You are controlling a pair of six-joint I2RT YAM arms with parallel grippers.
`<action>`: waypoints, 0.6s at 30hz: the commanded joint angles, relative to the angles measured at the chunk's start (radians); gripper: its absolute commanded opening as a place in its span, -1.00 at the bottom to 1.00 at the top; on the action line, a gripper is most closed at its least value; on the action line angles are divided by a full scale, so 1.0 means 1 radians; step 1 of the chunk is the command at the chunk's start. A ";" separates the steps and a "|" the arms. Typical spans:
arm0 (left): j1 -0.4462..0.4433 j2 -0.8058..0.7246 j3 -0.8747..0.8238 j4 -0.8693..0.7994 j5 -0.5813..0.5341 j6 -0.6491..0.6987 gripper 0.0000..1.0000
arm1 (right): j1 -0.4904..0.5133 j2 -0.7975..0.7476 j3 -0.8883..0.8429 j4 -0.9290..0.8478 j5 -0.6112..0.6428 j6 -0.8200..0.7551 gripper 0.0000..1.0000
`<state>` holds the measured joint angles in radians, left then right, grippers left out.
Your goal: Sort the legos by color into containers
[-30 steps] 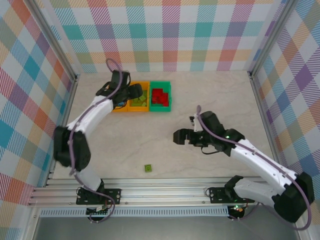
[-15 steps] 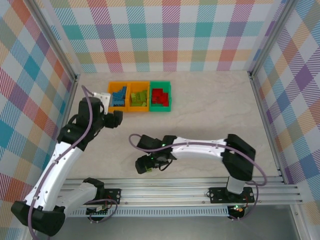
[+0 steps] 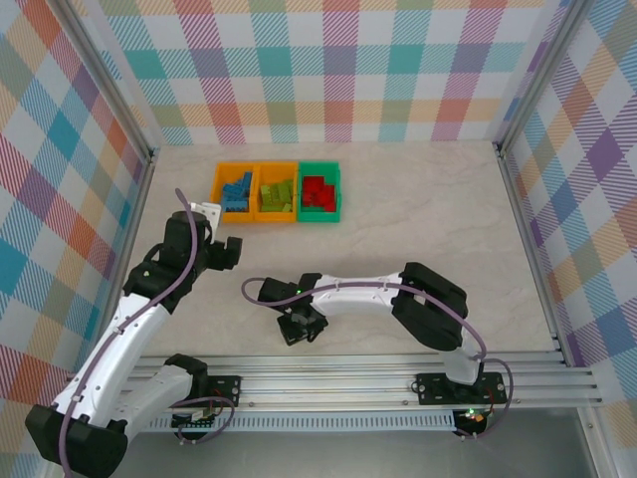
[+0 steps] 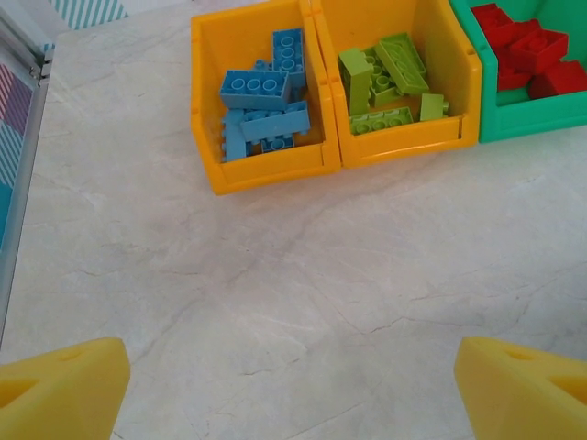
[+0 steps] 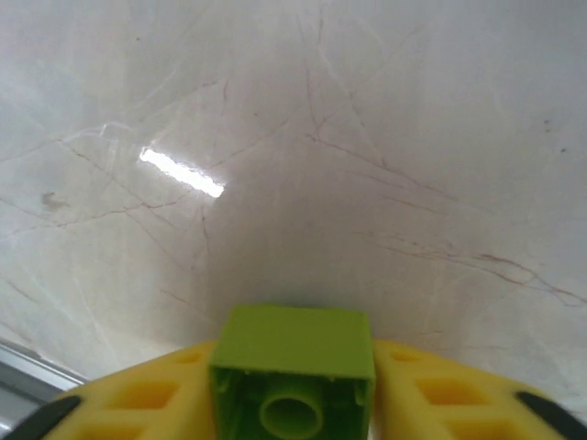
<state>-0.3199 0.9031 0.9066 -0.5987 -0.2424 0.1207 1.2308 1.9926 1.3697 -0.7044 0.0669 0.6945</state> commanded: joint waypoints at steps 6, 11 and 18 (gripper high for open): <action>0.011 -0.059 -0.058 0.096 0.039 0.012 0.88 | -0.087 -0.198 -0.060 0.168 0.017 -0.052 -0.47; 0.019 -0.061 -0.067 0.111 0.071 0.028 0.89 | -0.278 -0.214 0.028 0.288 0.028 -0.169 -0.47; 0.021 -0.061 -0.096 0.115 0.111 0.040 0.89 | -0.441 -0.068 0.165 0.520 -0.031 -0.252 -0.44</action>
<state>-0.3054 0.8536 0.8223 -0.5133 -0.1589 0.1471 0.7944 1.8481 1.4899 -0.3092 0.0647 0.5098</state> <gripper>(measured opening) 0.946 0.318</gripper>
